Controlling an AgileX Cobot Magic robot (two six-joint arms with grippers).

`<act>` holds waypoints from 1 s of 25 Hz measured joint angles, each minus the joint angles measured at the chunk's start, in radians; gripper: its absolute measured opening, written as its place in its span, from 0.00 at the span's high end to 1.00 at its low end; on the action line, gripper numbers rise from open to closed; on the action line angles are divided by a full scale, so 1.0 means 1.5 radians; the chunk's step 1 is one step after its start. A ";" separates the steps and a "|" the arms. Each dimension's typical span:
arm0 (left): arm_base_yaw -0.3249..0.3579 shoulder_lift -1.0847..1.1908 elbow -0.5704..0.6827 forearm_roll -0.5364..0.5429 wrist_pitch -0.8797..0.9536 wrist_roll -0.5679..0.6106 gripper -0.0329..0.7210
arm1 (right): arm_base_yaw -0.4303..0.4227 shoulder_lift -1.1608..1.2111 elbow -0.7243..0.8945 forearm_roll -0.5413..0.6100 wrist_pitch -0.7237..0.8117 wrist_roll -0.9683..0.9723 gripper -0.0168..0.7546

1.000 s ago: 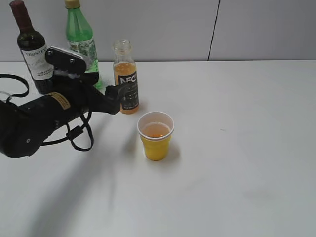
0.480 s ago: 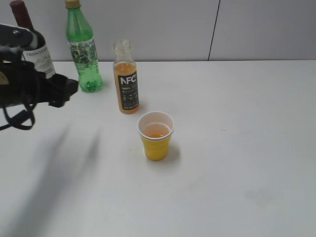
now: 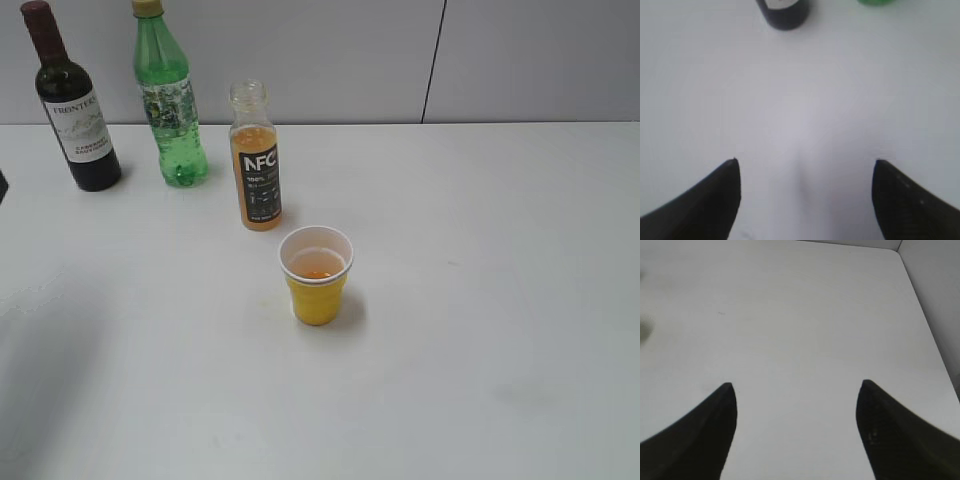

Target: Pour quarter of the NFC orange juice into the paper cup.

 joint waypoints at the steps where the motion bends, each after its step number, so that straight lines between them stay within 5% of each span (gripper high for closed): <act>1: 0.001 -0.001 -0.020 0.001 0.057 0.000 0.17 | 0.000 0.000 0.000 0.000 0.000 0.001 0.21; 7: 0.002 -0.023 -0.081 -0.026 0.298 0.000 0.18 | 0.000 0.000 0.000 0.000 0.000 0.001 0.21; 12: 0.002 -0.098 -0.076 -0.047 0.327 0.000 0.18 | 0.000 0.000 0.000 0.000 0.000 0.000 0.21; 25: 0.002 -0.424 0.141 -0.023 0.335 -0.005 0.20 | 0.000 0.000 0.000 0.000 0.000 0.001 0.21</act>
